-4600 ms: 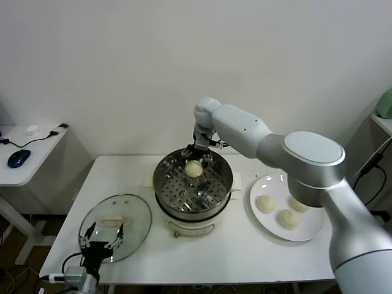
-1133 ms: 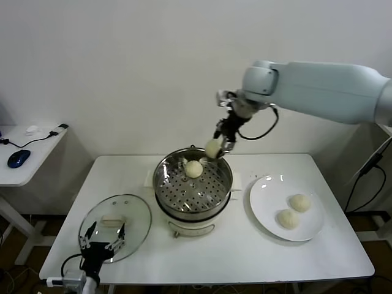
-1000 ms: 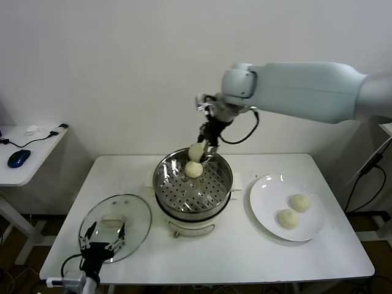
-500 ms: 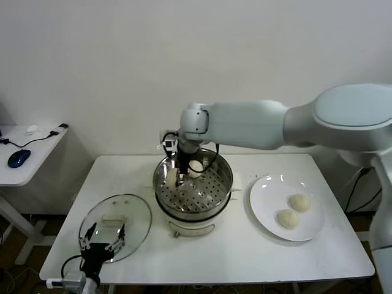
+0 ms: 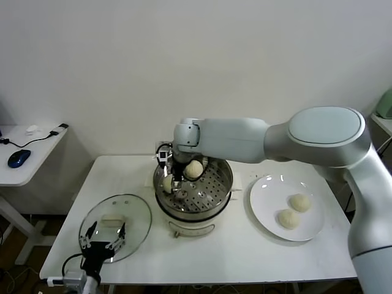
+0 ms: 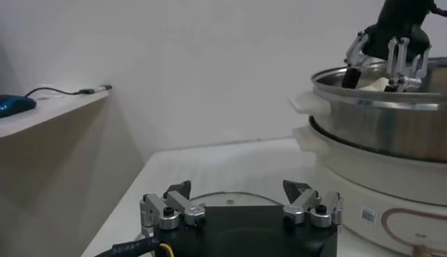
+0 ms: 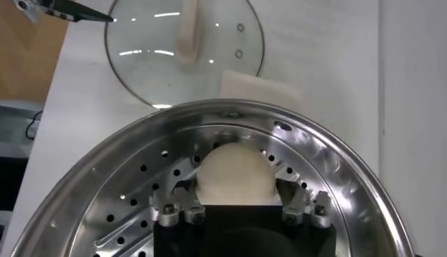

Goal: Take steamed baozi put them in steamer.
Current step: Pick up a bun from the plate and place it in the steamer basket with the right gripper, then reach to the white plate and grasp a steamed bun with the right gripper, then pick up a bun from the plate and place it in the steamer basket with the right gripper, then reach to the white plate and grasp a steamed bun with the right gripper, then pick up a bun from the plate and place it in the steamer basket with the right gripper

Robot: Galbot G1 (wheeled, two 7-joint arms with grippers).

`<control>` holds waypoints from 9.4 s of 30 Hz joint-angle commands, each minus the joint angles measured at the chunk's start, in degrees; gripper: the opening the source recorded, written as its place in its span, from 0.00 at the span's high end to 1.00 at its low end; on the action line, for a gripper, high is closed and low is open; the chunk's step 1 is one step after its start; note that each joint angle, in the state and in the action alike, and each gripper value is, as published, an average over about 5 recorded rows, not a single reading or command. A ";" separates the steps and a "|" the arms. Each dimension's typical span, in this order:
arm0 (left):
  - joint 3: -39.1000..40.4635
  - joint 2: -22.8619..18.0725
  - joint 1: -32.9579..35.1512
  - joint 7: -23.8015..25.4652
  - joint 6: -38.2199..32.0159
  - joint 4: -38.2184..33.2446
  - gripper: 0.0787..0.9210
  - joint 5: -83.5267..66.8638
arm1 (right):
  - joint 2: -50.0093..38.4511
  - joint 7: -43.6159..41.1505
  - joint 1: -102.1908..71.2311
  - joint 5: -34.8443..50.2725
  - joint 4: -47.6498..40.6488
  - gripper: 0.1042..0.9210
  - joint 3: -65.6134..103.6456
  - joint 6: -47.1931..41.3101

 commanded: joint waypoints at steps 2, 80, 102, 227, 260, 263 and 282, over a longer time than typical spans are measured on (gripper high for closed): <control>0.00 0.09 0.16 0.01 -0.03 -0.44 0.12 0.01 | -1.52 -3.00 2.73 -0.89 0.72 0.12 0.23 3.27; 0.16 -2.41 2.15 0.35 0.75 -3.60 0.12 3.72 | -29.35 -24.10 25.32 -28.20 6.02 0.35 -4.08 35.51; 0.53 -2.30 3.24 0.36 0.43 -3.67 0.12 4.29 | -9.94 -19.29 5.52 -50.30 21.67 0.35 5.50 59.20; 1.17 -3.53 3.59 0.26 0.89 -5.39 0.12 5.45 | -31.50 -16.46 32.97 -0.18 15.64 0.47 -14.38 14.21; 1.13 -3.07 2.80 0.63 0.48 -4.98 0.12 4.29 | -19.76 5.64 2.53 -7.09 17.30 0.47 -1.89 -1.90; 1.14 -2.85 2.68 0.64 0.54 -4.84 0.12 4.13 | -19.46 5.48 2.29 -7.05 17.20 0.47 -1.50 -1.98; 0.96 -2.20 2.54 0.76 0.65 -5.59 0.12 2.81 | -25.35 -3.79 9.77 -3.67 16.54 0.13 0.66 7.76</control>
